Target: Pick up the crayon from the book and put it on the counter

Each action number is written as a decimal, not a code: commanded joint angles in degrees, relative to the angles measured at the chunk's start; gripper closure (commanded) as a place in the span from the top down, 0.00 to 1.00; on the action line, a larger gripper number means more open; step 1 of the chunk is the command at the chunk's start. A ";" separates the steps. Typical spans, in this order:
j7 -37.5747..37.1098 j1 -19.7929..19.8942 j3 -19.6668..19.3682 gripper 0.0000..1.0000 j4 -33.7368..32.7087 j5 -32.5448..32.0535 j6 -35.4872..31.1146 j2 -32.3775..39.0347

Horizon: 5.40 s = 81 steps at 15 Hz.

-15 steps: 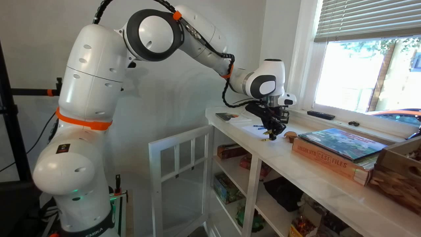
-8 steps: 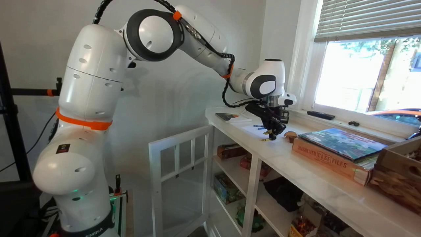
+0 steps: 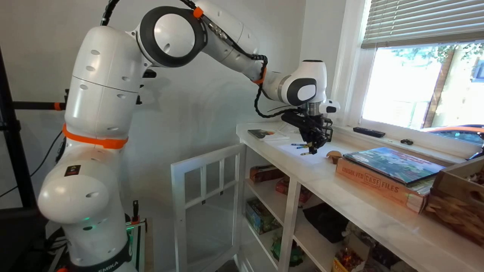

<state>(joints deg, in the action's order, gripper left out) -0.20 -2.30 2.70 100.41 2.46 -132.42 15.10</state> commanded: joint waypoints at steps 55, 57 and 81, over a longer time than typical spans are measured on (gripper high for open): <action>12.68 2.74 1.98 0.03 9.16 4.66 -5.86 -7.70; 10.96 2.02 1.90 0.03 7.77 2.67 -4.45 -6.69; 5.22 -1.04 0.73 0.03 -11.35 -3.70 4.71 8.87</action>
<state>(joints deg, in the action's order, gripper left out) 6.68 -2.37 4.15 91.67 0.37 -129.97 22.30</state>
